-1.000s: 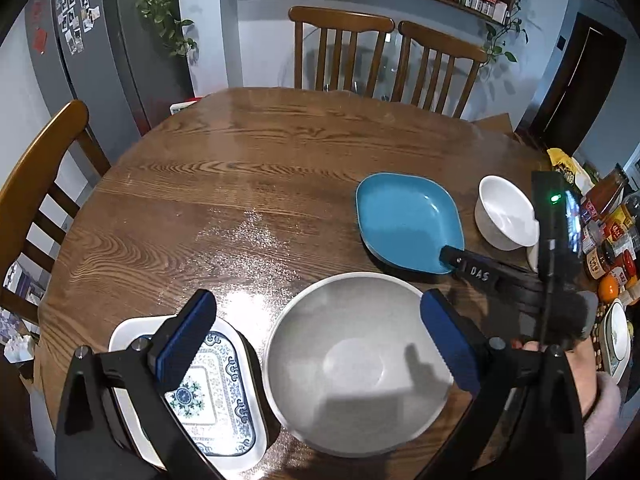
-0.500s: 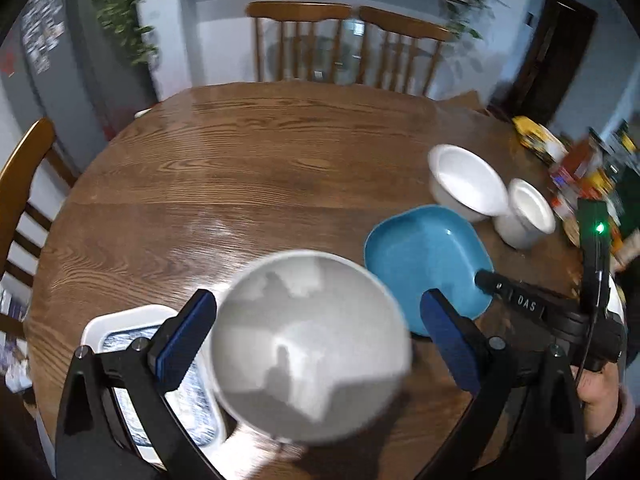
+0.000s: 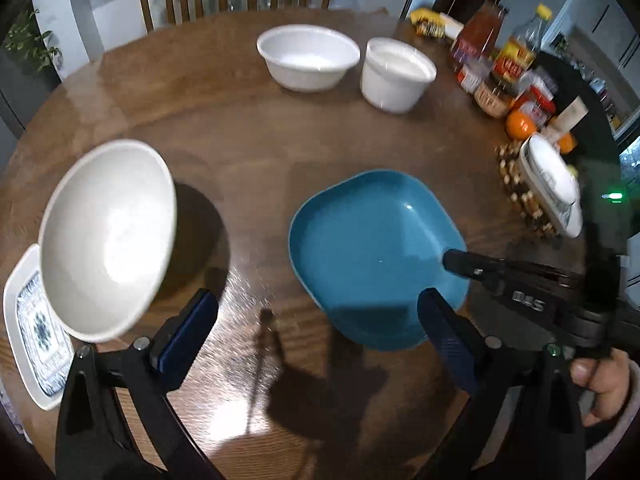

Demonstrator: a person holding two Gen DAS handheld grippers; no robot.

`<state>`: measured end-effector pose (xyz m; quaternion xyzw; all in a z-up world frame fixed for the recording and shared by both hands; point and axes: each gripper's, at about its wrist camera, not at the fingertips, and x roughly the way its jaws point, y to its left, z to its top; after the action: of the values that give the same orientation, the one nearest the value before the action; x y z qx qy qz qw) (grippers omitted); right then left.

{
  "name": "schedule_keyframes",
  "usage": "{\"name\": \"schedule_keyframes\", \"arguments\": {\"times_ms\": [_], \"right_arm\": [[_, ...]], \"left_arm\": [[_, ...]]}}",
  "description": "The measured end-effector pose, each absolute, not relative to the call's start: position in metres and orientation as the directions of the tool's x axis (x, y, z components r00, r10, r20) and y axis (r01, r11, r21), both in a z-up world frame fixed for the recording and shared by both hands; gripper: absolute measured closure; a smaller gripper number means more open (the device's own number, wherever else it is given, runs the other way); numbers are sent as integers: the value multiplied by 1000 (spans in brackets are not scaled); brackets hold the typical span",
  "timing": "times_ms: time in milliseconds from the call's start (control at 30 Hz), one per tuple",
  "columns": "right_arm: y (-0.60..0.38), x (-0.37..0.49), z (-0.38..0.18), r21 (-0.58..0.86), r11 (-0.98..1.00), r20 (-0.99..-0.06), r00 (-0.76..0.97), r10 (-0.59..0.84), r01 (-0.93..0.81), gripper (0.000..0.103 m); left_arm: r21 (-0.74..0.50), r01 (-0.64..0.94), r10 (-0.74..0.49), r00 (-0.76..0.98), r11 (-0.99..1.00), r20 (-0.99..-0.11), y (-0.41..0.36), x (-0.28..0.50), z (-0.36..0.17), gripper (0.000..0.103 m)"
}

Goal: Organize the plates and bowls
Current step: 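Close both tools on the rim of the blue square plate, then lift the blue plate with both tools and carry it over the patterned plate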

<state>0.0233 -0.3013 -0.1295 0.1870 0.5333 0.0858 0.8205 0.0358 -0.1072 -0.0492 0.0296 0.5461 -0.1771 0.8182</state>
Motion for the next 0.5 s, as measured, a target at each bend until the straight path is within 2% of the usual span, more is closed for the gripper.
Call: {"name": "schedule_keyframes", "arguments": {"times_ms": [33,133,300,367,500], "right_arm": [[-302,20,-131,407,912,-840,417,348,59,99],[-304,15,-132,416,907,-834,420,357,57,99],[-305,13,-133,426,903,-829,423,367,50,99],[-304,10,-134,424,905,-828,423,368,43,99],[-303,7,-133,406,913,-832,426,355,32,99]], "left_arm": [[-142,316,-247,325,938,-913,-110,35,-57,9],[-147,297,-238,295,943,-925,-113,34,-71,24],[-198,278,-268,242,940,-932,-114,31,-86,75],[-198,281,-271,251,939,-929,-116,31,-84,82],[-202,267,-274,267,942,-924,-111,30,-84,85]]}}
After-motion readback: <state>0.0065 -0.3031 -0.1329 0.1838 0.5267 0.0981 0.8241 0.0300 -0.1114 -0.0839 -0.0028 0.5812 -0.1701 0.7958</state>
